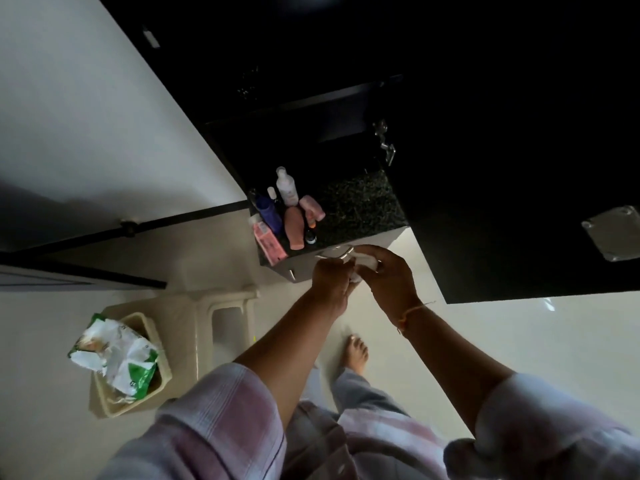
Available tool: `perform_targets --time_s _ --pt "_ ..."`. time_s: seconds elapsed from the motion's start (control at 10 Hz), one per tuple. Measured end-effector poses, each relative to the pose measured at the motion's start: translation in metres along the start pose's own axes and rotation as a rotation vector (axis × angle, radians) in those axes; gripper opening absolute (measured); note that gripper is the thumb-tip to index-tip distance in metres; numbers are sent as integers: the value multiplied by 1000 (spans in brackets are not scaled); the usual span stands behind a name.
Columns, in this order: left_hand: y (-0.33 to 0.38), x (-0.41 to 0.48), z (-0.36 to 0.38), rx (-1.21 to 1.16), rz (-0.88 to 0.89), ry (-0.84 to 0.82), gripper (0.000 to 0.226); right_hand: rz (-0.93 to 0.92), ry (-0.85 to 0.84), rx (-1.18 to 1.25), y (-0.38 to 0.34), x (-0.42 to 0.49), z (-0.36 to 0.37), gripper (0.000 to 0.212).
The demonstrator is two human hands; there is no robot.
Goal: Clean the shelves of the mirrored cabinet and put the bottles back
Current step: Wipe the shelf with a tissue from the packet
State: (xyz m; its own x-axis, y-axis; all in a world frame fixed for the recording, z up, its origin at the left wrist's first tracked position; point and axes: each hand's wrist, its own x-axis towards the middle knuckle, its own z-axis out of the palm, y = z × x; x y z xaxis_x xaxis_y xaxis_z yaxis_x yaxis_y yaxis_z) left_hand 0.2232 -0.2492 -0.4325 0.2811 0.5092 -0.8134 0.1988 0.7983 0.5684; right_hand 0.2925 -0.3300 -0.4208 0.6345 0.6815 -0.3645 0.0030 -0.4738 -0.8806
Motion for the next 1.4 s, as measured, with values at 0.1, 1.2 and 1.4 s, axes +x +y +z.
perform_targets --time_s 0.1,1.2,1.4 --pt "-8 27 7 364 204 109 9 -88 123 -213 6 23 -4 37" --pt "-57 76 -37 1712 821 76 71 -338 -196 -1422 63 110 0 38" --pt "-57 74 -39 1732 828 54 73 -638 -196 -1621 56 98 16 47"
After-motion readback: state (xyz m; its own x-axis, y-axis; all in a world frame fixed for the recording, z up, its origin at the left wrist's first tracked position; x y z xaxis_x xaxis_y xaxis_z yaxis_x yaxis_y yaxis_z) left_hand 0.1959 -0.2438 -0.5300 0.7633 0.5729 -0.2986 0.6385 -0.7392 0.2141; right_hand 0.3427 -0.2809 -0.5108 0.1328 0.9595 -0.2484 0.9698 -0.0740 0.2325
